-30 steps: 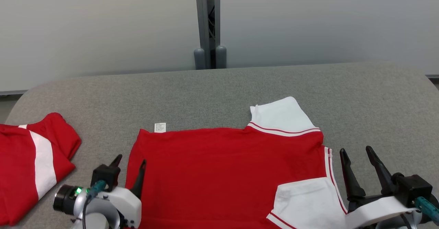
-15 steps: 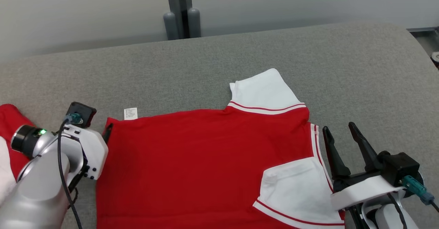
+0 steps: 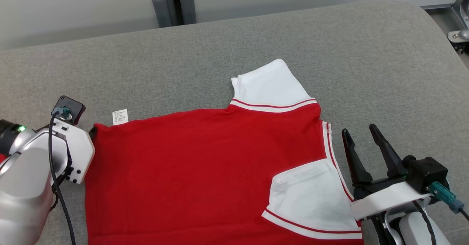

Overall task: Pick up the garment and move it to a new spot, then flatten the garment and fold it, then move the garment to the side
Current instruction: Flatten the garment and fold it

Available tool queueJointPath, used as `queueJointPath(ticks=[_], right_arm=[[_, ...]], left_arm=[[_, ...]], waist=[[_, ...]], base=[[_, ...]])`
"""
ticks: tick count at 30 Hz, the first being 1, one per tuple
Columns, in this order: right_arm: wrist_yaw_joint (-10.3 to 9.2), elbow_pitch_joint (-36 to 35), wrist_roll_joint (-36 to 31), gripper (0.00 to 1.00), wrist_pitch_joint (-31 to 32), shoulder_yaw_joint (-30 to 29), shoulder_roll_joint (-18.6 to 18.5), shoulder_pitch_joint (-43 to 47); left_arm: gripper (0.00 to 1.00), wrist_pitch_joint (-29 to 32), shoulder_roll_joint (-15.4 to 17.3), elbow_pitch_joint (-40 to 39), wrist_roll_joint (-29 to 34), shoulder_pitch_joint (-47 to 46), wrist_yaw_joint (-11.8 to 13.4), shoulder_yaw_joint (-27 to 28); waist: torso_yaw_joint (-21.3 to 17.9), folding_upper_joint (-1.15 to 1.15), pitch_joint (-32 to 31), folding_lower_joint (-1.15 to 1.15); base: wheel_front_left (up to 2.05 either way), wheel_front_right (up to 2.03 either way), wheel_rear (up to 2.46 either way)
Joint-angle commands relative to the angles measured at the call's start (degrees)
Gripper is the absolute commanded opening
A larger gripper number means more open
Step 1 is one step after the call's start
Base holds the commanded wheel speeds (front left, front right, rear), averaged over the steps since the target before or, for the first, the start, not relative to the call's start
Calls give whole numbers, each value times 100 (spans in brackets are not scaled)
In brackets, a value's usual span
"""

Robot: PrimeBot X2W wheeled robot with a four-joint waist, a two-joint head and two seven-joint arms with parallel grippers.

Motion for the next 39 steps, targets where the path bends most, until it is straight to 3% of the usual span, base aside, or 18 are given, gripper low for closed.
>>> queueJointPath(ticks=[1, 11, 32, 34, 35, 39], right_arm=[[-3, -32, 46, 100, -7, 18, -39, -84], [-3, -24, 98, 100, -7, 104, -86, -188], [-3, 67, 89, 100, -7, 55, -57, -277], [-3, 74, 83, 100, -7, 43, -57, -288], [-3, 77, 78, 100, -7, 36, -56, -294], [-3, 110, 43, 100, -7, 1, -49, -310]], left_arm=[[100, -33, 24, 52, -57, -168, -5, -63], [100, -224, -132, 108, -399, -271, -5, -731], [98, -199, 161, -471, -1865, -433, -6, -2193], [16, -215, 206, -503, -2008, -473, -6, -2342], [0, -206, 219, -523, -2074, -499, -6, -2411], [0, -249, 315, -544, -2443, -631, -5, -2656]], waist=[[-2, 0, 41, 0], [16, 0, 173, 0], [-19, 0, 339, 0], [-30, 0, 358, 0], [-32, 0, 361, 0], [-25, 0, 350, 0]], base=[[0, 0, 0], [0, 0, 0], [0, 0, 0], [0, 0, 0], [0, 0, 0], [0, 0, 0]])
